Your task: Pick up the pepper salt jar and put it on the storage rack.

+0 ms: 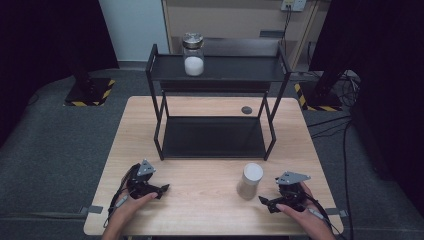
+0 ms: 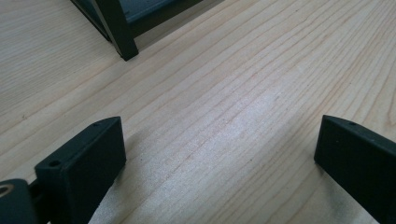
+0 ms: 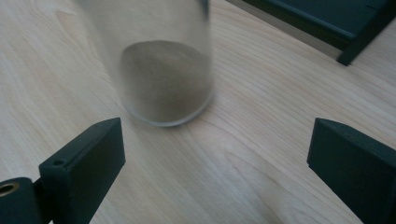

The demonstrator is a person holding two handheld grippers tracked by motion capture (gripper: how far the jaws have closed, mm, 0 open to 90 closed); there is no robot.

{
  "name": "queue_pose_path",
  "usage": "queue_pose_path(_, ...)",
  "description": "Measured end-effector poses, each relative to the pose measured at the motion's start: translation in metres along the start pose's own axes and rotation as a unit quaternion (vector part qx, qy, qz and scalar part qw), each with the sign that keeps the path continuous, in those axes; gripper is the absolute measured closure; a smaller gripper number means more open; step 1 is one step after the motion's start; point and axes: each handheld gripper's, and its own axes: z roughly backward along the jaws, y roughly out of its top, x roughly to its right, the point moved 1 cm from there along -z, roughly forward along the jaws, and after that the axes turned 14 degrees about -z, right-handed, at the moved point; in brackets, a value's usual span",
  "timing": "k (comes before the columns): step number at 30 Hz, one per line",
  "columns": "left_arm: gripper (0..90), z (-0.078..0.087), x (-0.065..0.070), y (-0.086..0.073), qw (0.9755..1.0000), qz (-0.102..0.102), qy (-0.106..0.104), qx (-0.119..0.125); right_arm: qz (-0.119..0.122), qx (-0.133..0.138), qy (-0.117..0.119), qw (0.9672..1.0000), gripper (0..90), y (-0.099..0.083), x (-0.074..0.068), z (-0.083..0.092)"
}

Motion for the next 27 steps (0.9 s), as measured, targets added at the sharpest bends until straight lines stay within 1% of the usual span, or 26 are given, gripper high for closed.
queue_pose_path(3, 0.8, 0.0, 0.0, 0.0, 1.0, 0.0, 0.0, 0.0, 0.011, 0.0, 0.007, 0.9999, 4.5, 0.001, -0.005, -0.002)
queue_pose_path(5, 0.8, 0.0, 0.0, 0.0, 1.0, 0.0, 0.0, 0.0, 0.013, 0.001, 0.012, 0.9998, 4.4, 0.002, -0.008, -0.003)
queue_pose_path(8, 0.8, 0.0, 0.0, 0.0, 1.0, 0.0, 0.0, 0.0, 0.021, -0.001, 0.013, 0.9997, 4.4, 0.002, -0.012, -0.006)
queue_pose_path(11, 0.8, 0.0, 0.0, 0.0, 1.0, 0.0, 0.0, 0.0, 0.022, 0.003, 0.013, 0.9997, 4.4, 0.002, -0.014, -0.006)
queue_pose_path(15, 0.8, 0.0, 0.0, 0.0, 1.0, 0.0, 0.0, 0.0, 0.017, 0.014, 0.015, 0.9996, 4.4, 0.002, -0.015, -0.006)
queue_pose_path(17, 0.7, 0.0, 0.0, 0.0, 1.0, 0.0, -0.001, -0.001, 0.015, 0.018, 0.02, 0.9995, 4.3, 0.003, -0.014, -0.006)
queue_pose_path(18, 0.6, 0.0, 0.0, 0.0, 1.0, 0.0, -0.001, -0.001, 0.019, 0.021, 0.02, 0.9994, 4.3, 0.004, -0.015, -0.006)
queue_pose_path(24, 0.5, 0.0, 0.0, 0.001, 1.0, 0.0, 0.0, -0.001, 0.019, 0.036, 0.025, 0.9988, 4.3, 0.007, -0.017, -0.006)
queue_pose_path(27, 0.5, 0.0, 0.0, 0.001, 1.0, 0.0, -0.001, -0.001, 0.023, 0.038, 0.025, 0.9987, 4.6, 0.009, -0.019, -0.006)
